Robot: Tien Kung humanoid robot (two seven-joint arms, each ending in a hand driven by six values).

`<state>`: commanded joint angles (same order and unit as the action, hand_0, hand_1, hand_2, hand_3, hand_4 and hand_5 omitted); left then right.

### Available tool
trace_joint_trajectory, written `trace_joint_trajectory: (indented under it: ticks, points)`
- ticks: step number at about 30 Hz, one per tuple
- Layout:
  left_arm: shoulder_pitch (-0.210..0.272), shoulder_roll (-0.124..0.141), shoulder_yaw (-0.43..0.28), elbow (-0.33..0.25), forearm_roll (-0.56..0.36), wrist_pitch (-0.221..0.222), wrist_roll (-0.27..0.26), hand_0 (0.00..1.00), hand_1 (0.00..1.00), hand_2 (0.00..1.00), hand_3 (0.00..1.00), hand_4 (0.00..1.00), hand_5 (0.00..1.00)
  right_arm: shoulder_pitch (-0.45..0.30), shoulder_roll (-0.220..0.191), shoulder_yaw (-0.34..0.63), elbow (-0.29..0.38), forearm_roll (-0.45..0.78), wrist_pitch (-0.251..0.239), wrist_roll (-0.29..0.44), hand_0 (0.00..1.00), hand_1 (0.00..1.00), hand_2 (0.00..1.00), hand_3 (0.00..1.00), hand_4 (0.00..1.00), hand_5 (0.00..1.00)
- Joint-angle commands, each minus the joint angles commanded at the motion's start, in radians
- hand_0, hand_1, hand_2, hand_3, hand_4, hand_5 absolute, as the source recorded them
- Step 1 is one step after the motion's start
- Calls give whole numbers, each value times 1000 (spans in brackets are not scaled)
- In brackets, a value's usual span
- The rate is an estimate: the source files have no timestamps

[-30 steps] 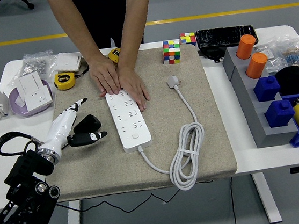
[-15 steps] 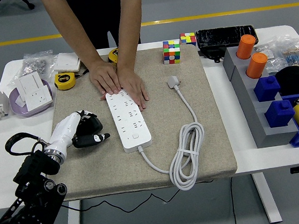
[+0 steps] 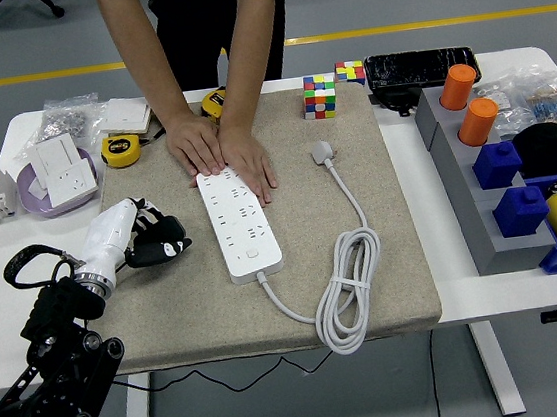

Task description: Pick up the plug,place it near the board,insert it into the board,press the button

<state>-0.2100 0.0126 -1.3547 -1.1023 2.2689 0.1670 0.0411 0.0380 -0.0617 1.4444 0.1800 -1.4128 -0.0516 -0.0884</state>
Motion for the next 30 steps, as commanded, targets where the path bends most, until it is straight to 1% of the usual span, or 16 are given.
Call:
trace_joint_trajectory:
  ticks: [2,3,8,9,14,15,20,21,26,27,30]
  points:
    - [-1,1,0,-1,0,-4,-1,488,371,346,388,666,254,2,0,-1,0,1,0,0,797,703,710,750,998,873]
    - [-1,1,1,-3,0,-7,0,481,374,350,395,646,251,2,0,-1,0,2,0,0,798,703,710,751,998,874]
    - [4,4,10,-30,0,-19,-1,481,374,350,395,646,251,2,-1,2,0,-1,0,0,798,703,710,751,998,874]
    - [2,4,9,-32,0,-24,0,477,413,365,407,829,267,2,-1,4,0,-3,0,-1,798,703,710,750,998,874]
    - [-1,5,6,-27,0,-51,-1,477,413,365,407,829,267,1,-3,3,0,-2,0,-1,798,703,710,750,998,874]
    - [-1,5,5,-25,0,-58,-1,555,653,621,496,998,315,1,-3,3,0,-1,0,0,798,703,710,751,998,873]
    - [0,3,4,-17,0,-80,1,555,653,621,496,998,315,0,-4,1,0,-1,1,1,798,703,710,751,998,873]
    - [-1,3,4,-16,0,-83,1,820,951,909,833,998,360,0,-4,1,0,0,1,1,798,703,711,750,998,874]
    - [0,4,3,-9,0,-96,7,820,951,909,833,998,360,2,-5,-1,0,1,1,3,798,703,711,750,998,874]
    - [1,4,3,-10,0,-96,7,998,998,998,982,998,389,2,-5,-2,0,1,1,3,798,703,711,751,998,873]
    - [0,4,0,-10,0,-88,10,998,998,998,982,998,389,1,-6,1,0,-4,1,1,798,703,711,751,998,873]
